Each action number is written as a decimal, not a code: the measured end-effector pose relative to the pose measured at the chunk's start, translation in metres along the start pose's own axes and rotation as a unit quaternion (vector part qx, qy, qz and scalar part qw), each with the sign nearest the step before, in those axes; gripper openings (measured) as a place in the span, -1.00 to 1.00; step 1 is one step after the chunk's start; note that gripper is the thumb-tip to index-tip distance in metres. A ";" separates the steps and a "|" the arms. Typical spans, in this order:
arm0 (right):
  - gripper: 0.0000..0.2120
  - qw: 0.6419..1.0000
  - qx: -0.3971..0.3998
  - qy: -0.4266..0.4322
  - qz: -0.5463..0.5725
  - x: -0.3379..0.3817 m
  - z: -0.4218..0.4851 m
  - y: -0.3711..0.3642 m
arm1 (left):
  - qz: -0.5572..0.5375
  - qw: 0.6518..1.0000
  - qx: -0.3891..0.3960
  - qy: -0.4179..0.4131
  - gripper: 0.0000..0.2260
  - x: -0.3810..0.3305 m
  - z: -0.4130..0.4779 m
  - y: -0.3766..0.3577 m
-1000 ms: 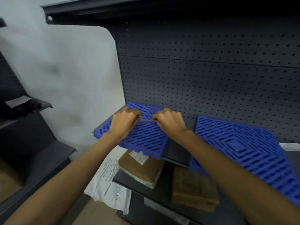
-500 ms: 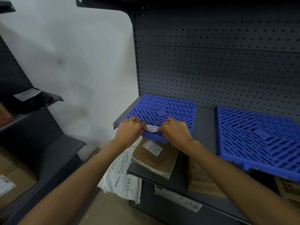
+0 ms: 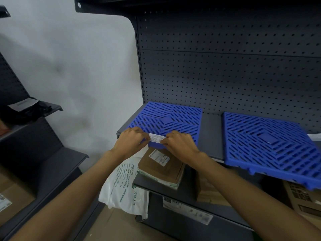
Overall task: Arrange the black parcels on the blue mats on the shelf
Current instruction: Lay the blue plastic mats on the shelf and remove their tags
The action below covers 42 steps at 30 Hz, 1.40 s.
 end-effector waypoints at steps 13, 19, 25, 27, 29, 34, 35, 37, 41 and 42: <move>-0.78 0.992 0.024 -0.120 0.002 -0.120 -0.062 0.000 | 0.035 0.997 0.013 -0.069 -0.79 -0.088 0.086 0.030; -0.82 0.979 0.032 -0.201 -0.002 -0.206 -0.147 -0.002 | 0.042 0.992 0.012 -0.119 -0.78 -0.194 0.138 0.034; -0.68 0.966 0.016 -0.259 0.007 -0.303 -0.252 -0.005 | -0.011 0.987 0.000 -0.158 -0.80 -0.319 0.191 0.043; -0.66 0.962 0.019 -0.273 0.009 -0.337 -0.287 -0.006 | -0.030 0.987 0.001 -0.157 -0.79 -0.364 0.208 0.045; -0.65 0.956 0.021 -0.292 0.010 -0.372 -0.321 -0.007 | -0.035 0.986 0.005 -0.163 -0.76 -0.411 0.227 0.046; -0.62 0.944 0.036 -0.328 0.014 -0.451 -0.385 -0.019 | -0.049 0.987 0.017 -0.150 -0.69 -0.508 0.272 0.040; -0.63 0.944 0.045 -0.327 0.012 -0.463 -0.392 -0.026 | -0.049 0.988 0.023 -0.143 -0.69 -0.522 0.280 0.034; -0.66 0.946 0.063 -0.318 0.015 -0.480 -0.398 -0.042 | -0.045 0.990 0.039 -0.129 -0.67 -0.541 0.292 0.018; -0.74 0.946 0.086 -0.310 0.030 -0.506 -0.392 -0.069 | -0.041 0.993 0.062 -0.094 -0.63 -0.551 0.314 -0.004; -0.73 0.946 0.090 -0.311 0.035 -0.512 -0.387 -0.075 | -0.039 0.993 0.063 -0.088 -0.64 -0.550 0.321 -0.007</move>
Point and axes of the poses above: each hand's wrist, its own z-axis towards the middle knuckle, its own y-axis out of the back of the hand, x = y × z, the point moved 10 cm from there along z, towards the middle knuckle, and after that the axes turned 13 degrees about x, right-handed, at the moved point
